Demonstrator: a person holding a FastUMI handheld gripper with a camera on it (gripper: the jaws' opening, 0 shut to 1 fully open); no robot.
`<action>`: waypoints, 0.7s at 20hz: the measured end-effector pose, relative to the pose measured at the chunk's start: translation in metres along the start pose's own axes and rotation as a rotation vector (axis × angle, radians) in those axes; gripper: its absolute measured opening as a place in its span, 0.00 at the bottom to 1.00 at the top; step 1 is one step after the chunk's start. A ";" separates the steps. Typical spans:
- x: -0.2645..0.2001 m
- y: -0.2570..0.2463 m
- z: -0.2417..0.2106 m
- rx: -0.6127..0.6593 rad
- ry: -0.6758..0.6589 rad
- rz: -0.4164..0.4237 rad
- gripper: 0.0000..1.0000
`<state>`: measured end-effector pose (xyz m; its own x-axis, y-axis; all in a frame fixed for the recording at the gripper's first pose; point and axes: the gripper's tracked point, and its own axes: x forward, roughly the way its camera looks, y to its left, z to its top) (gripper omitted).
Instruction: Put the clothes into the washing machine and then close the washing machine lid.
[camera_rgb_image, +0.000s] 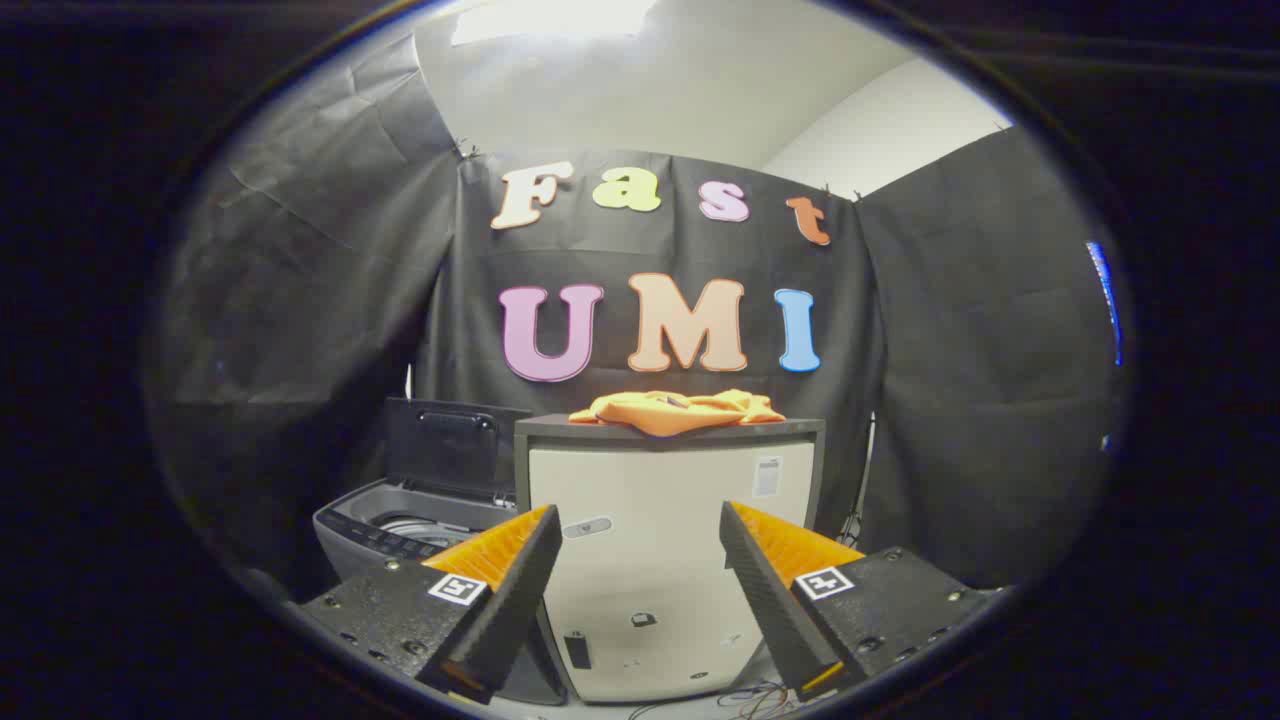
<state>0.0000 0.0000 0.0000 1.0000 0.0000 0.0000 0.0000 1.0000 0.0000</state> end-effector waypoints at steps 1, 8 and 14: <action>0.000 0.002 0.001 0.003 -0.001 0.002 0.96; 0.000 0.003 -0.001 0.007 0.000 0.003 0.96; 0.002 0.001 -0.013 0.043 0.037 -0.018 0.97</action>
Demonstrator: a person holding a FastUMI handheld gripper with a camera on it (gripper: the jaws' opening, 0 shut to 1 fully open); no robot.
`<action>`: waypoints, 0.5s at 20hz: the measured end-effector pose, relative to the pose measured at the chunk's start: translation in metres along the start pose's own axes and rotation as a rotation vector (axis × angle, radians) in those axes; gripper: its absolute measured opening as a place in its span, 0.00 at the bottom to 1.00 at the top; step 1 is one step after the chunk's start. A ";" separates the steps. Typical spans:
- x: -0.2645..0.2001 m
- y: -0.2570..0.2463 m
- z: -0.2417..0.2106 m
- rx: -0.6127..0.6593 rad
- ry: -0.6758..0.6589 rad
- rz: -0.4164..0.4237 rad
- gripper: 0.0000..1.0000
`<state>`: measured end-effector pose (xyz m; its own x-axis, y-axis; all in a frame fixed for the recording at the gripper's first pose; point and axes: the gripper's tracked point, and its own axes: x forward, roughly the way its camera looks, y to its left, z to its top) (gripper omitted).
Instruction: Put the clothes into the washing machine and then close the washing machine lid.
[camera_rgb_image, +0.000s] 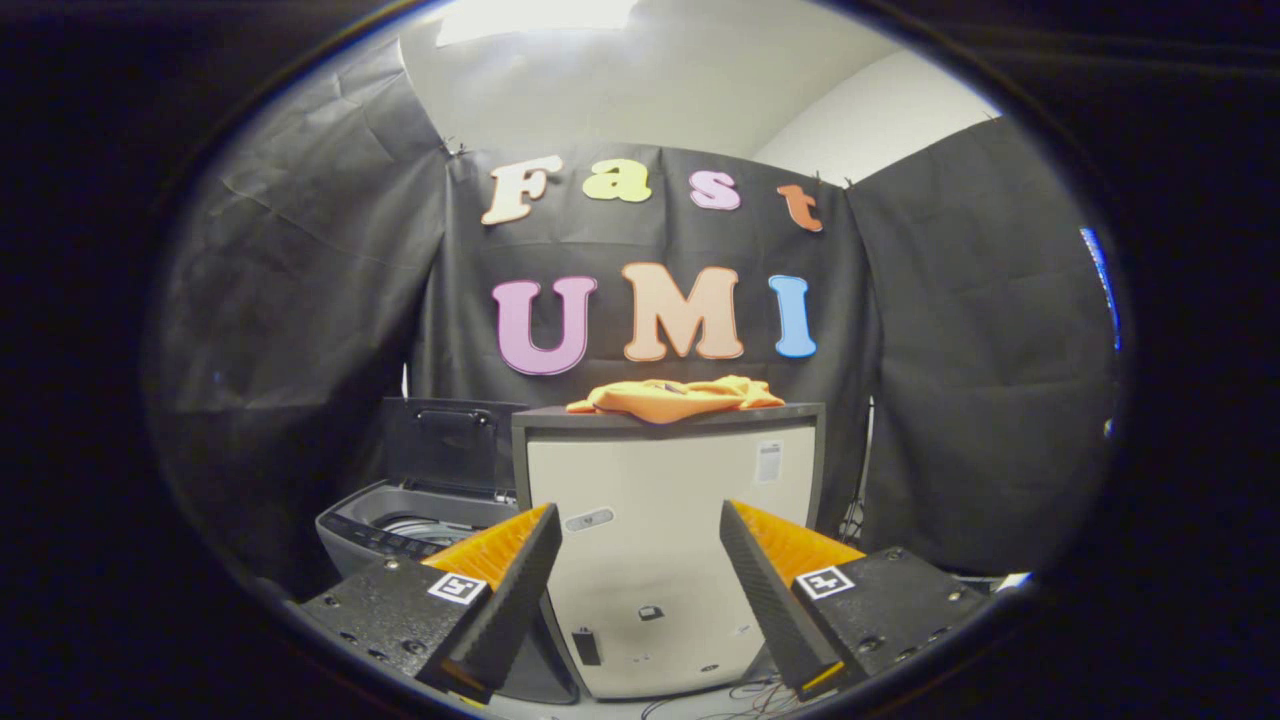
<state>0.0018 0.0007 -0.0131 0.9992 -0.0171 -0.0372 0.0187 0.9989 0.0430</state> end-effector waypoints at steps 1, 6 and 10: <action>0.001 0.001 -0.002 -0.004 0.005 0.000 0.97; 0.007 0.012 0.001 -0.015 -0.011 -0.002 0.97; 0.031 0.010 0.012 0.058 0.042 -0.045 0.96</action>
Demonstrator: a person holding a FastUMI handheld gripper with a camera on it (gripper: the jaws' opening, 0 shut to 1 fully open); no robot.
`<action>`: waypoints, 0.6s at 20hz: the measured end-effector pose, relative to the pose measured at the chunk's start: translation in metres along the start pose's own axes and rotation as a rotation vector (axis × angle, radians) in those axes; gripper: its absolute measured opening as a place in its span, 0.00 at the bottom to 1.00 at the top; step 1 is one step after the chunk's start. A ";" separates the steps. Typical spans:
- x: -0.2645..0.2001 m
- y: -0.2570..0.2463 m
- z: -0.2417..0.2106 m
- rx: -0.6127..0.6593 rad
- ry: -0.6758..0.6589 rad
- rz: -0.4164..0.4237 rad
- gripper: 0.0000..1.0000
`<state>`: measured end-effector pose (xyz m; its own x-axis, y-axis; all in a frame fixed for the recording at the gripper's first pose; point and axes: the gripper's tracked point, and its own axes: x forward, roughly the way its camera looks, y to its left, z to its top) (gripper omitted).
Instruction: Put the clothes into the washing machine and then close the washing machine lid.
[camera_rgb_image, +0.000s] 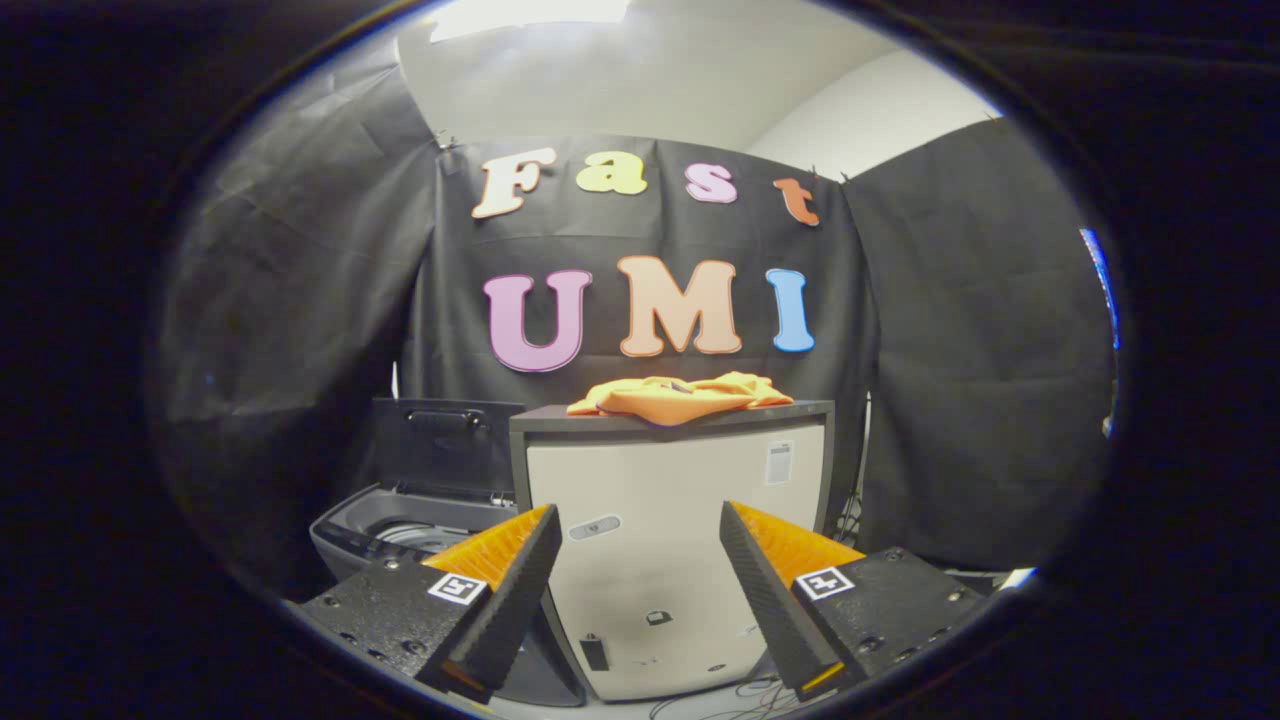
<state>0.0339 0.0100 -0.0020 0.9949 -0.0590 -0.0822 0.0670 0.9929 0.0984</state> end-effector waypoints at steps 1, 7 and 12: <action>0.007 -0.001 0.002 0.019 0.026 -0.021 0.96; 0.063 0.008 0.046 -0.044 0.037 -0.057 0.95; 0.113 0.022 0.090 -0.059 0.039 -0.026 0.96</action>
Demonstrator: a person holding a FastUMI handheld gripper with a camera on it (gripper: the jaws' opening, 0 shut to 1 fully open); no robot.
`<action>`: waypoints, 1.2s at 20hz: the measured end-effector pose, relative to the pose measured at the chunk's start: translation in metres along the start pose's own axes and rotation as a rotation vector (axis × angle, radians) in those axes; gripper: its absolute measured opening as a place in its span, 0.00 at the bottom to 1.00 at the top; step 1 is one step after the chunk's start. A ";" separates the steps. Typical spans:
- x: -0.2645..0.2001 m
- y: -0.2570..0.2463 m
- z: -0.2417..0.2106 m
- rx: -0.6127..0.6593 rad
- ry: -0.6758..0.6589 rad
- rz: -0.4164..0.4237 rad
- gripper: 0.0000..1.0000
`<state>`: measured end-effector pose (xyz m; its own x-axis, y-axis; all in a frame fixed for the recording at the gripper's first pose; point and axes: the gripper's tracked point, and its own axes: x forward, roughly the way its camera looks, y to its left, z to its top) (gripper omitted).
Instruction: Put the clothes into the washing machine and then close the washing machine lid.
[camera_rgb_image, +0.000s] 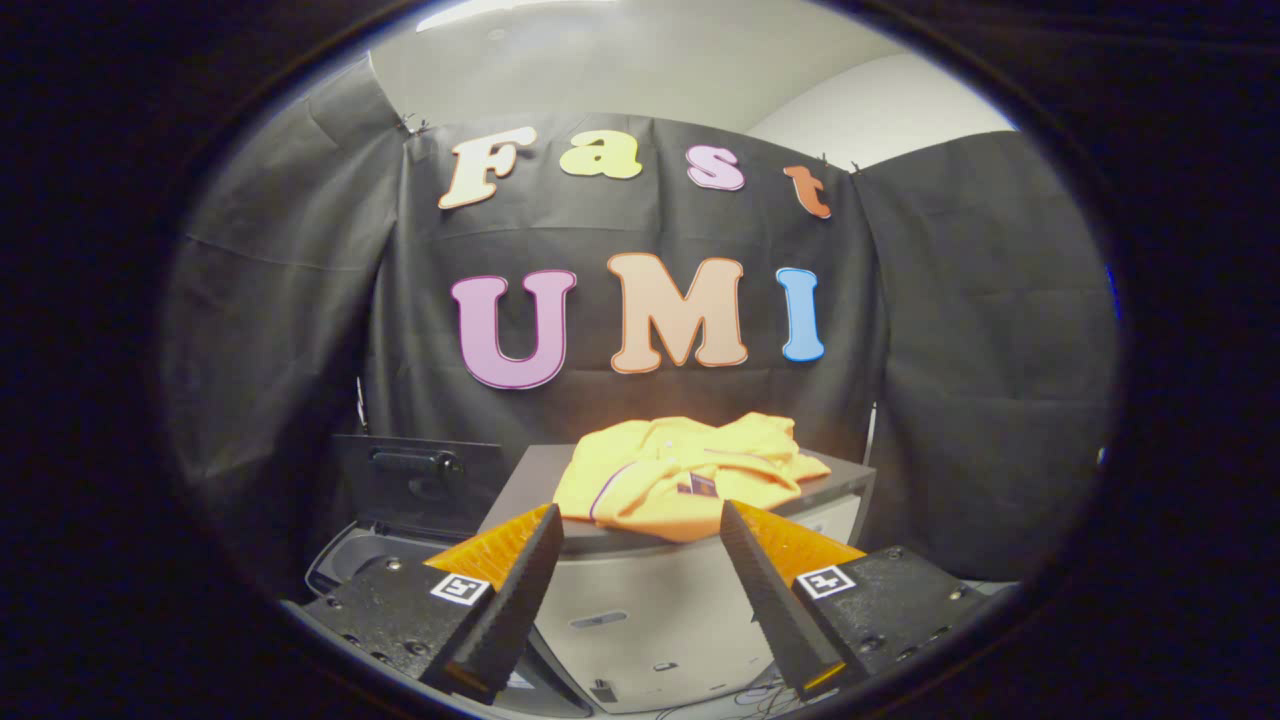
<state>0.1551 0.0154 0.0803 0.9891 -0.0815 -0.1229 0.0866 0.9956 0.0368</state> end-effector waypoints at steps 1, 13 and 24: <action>0.013 0.001 0.008 -0.001 0.007 0.004 0.96; 0.183 -0.026 -0.010 -0.100 0.314 0.022 0.97; 0.210 -0.043 -0.075 0.032 0.582 -0.003 0.61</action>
<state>0.3497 -0.0408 -0.0217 0.7614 -0.0359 -0.6472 0.1015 0.9928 0.0643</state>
